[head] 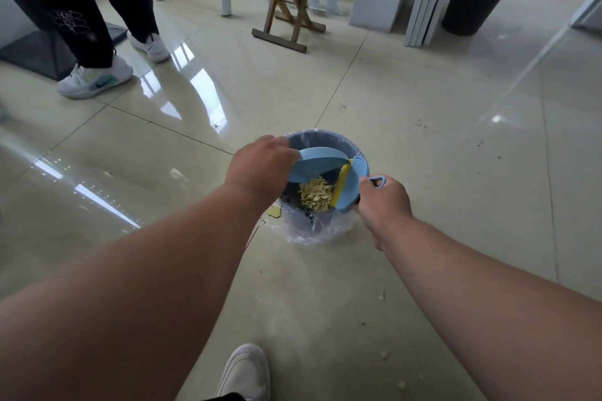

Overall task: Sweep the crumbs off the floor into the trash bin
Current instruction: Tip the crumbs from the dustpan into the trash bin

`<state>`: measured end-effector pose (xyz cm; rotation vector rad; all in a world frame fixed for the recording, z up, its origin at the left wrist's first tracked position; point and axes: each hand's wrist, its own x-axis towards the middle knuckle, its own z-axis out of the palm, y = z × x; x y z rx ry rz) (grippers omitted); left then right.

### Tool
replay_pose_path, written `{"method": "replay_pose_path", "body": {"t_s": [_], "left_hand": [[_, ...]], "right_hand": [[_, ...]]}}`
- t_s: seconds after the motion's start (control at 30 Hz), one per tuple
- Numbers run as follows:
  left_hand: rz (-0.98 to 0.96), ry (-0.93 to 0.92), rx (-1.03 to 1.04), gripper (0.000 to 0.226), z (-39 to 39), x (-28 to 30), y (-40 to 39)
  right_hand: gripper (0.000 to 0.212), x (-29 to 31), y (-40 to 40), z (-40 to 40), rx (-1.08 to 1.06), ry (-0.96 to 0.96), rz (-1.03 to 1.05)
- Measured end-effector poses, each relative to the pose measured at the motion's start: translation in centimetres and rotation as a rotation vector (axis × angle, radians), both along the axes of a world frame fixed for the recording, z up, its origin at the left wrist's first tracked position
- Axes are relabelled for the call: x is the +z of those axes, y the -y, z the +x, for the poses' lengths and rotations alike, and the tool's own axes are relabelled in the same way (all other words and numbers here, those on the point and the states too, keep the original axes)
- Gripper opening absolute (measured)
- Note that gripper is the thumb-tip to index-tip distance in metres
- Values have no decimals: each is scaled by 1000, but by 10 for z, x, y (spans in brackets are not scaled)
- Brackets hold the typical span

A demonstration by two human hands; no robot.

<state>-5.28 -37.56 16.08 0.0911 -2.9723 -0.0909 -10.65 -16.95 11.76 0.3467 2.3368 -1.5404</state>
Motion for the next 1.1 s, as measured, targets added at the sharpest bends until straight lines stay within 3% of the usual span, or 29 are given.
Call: {"method": "replay_pose_path", "body": {"t_s": [0.17,0.33,0.57,0.7,0.87,1.0,1.1], "left_hand": [[112,1,107,36,-3,8,-6],[579,28,426,32,-2,16,-22],[726,75,470,33,-1,26,-53],[816,134,408,23,-2,27,-80],[841,256,355,31,6,11,-122],[909,320,414,18,25,-25,-155],[1074,410,494,24,52,-64,-171]], "right_hand": [[21,-2,-12,-1,-23,6,-93],[11,13,-31,4,-190,136,-355],[7,31,-91,6,-305,151,-541],[7,35,-135,12,-361,133,-548],[9,22,-184,24,-421,137,-496],[10,-4,-212,38,-453,174,-429],[11,-31,-227,50,-466,213,-373]]}}
